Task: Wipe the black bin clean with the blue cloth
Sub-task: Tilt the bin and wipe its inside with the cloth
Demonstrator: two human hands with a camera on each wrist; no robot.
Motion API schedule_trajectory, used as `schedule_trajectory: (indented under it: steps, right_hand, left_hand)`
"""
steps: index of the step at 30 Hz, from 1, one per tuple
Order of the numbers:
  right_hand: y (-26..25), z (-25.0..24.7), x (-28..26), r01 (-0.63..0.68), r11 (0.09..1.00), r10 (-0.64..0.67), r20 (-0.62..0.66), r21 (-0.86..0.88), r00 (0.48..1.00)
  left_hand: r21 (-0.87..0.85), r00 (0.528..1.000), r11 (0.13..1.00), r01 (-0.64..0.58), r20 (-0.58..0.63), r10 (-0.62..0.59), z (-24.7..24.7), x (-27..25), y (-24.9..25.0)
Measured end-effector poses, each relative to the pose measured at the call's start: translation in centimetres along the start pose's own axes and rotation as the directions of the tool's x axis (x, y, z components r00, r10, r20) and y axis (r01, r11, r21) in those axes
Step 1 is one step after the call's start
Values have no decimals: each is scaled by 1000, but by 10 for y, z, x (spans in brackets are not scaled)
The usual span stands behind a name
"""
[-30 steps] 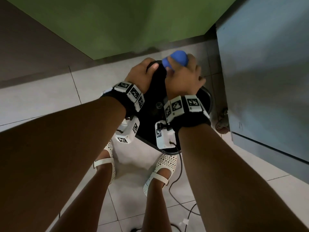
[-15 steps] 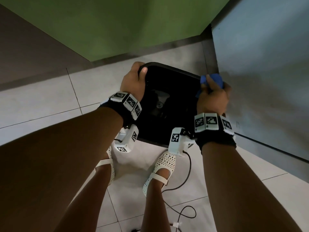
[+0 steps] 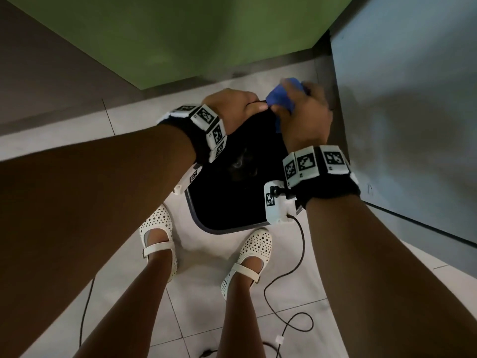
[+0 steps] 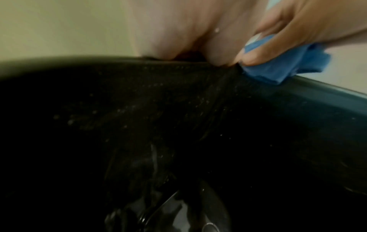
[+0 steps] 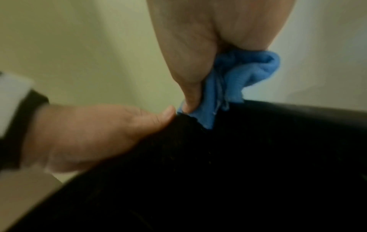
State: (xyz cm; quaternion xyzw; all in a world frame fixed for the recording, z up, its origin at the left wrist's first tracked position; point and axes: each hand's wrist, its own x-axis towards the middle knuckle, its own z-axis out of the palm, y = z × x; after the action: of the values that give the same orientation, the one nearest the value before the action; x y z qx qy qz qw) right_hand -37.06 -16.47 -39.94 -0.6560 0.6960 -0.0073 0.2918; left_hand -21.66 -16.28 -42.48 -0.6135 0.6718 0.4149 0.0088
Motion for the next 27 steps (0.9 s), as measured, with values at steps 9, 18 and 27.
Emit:
schedule_trajectory:
  steps: [9,18,27]
  right_hand:
    - [4,9,-6,50,992,-46,39,-117,998]
    - [19,28,-9,123,992,-126,-172,-29,977]
    - [27,42,-42,-134,988,149,-269,75,952]
  left_hand:
    - [56,996,997,-47,74,43,0,0,-4]
    - [73,999,997,4,32,-6,1,-6,-3]
    - [60,996,997,58,68,-62,0,-2,0]
